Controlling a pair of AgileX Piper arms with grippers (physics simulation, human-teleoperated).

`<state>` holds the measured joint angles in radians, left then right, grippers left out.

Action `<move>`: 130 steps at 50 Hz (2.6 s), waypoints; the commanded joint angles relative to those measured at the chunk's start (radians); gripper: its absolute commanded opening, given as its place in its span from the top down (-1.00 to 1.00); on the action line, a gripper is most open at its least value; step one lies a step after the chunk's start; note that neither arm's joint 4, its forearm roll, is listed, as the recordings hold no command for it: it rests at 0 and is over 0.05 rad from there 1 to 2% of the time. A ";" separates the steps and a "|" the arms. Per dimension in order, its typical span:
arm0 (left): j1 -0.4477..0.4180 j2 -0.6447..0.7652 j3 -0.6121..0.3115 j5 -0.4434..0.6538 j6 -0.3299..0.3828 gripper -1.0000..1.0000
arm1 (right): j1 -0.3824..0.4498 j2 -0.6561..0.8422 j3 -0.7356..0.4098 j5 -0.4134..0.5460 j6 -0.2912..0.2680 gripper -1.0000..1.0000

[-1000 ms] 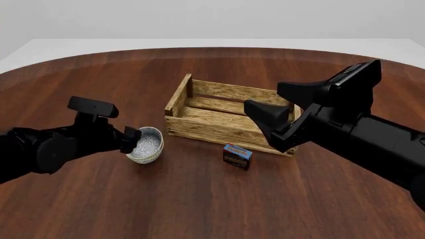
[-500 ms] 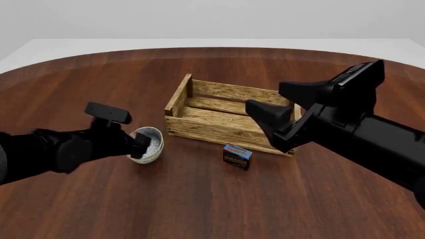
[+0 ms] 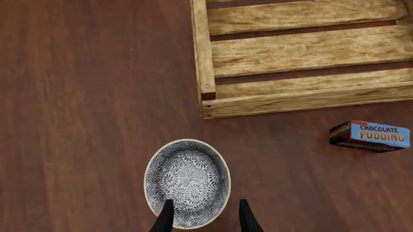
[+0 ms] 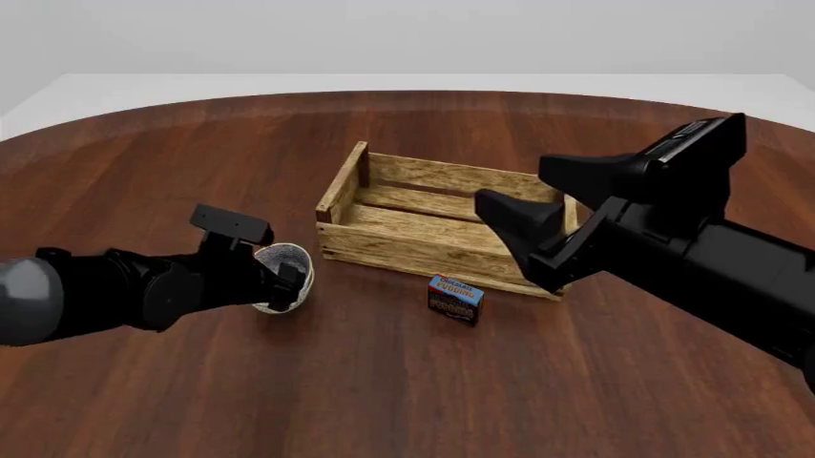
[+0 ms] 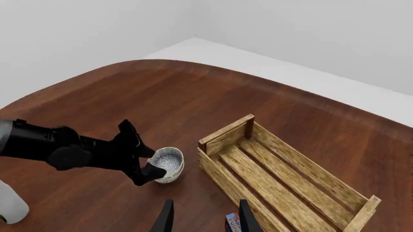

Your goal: Stack the right bowl on the left bowl and place them in the tray.

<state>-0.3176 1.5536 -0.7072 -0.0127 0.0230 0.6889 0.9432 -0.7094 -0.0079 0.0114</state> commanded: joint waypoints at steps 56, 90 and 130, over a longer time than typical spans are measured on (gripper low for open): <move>-0.022 0.266 -0.082 -0.083 -0.079 -1.00 | 0.004 -0.019 -0.003 0.014 0.006 -1.00; -0.040 0.270 -0.059 -0.104 -0.097 1.00 | 0.003 -0.024 -0.001 0.016 0.007 -1.00; 0.045 -0.005 -0.131 0.103 -0.005 1.00 | -0.008 -0.072 0.000 0.044 0.003 -1.00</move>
<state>-0.2927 1.5590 -0.7721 0.0539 0.0714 0.6818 0.8975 -0.7104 0.0214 0.0127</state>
